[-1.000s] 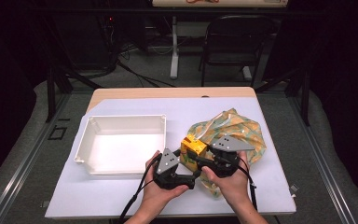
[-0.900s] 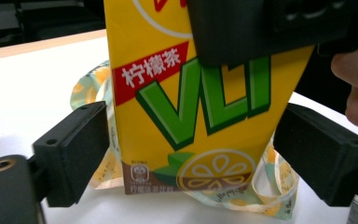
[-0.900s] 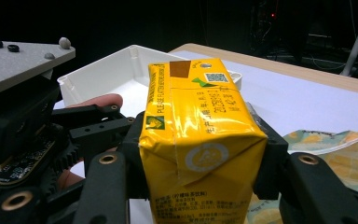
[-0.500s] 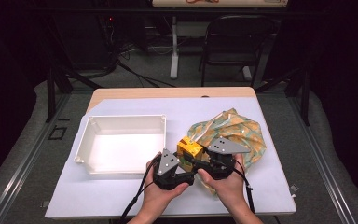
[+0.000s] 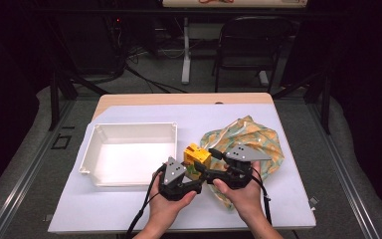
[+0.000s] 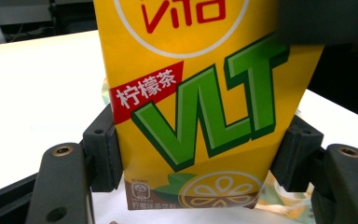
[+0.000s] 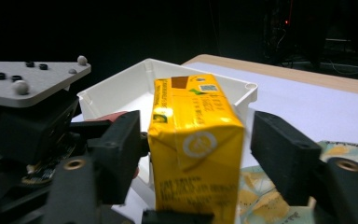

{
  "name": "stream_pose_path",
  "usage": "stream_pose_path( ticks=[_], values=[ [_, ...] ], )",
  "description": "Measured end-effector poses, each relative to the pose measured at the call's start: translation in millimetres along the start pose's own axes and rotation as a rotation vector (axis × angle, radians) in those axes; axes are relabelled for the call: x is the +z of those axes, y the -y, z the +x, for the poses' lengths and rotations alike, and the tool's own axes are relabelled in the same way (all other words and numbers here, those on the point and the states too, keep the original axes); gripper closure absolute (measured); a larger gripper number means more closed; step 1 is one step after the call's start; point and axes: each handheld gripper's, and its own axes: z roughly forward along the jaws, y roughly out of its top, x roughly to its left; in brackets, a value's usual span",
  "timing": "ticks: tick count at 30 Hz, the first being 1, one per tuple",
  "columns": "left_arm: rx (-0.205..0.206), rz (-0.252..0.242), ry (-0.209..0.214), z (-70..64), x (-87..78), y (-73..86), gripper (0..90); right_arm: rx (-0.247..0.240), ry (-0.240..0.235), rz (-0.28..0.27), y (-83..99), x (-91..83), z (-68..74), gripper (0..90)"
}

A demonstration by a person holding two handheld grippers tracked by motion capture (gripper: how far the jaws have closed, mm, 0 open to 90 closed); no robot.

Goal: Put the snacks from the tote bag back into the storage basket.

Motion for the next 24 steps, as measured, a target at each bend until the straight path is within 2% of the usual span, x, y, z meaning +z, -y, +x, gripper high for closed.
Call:
stream_pose_path(
  ticks=[4,8,12,16,24],
  values=[
    [-0.012,-0.015,-0.025,8.9,-4.2,-2.8,32.1,-0.001,-0.022,-0.026,-2.6,-4.4,-3.4,26.9],
    [-0.023,-0.029,-0.045,17.5,-8.4,-4.9,32.1,-0.005,-0.021,-0.045,-5.3,-8.3,-5.7,25.0],
    [-0.032,-0.037,-0.063,25.9,-12.1,-7.2,32.0,0.007,-0.004,-0.045,-4.9,-12.1,-13.0,25.1],
    [-0.058,-0.053,-0.079,33.1,-14.8,-8.6,31.9,0.016,-0.002,-0.051,-5.0,-14.2,-16.5,26.0],
    [-0.072,-0.074,-0.121,48.1,-19.3,-9.5,31.8,0.029,0.021,-0.059,-3.6,-16.6,-24.1,27.2]
  ],
)
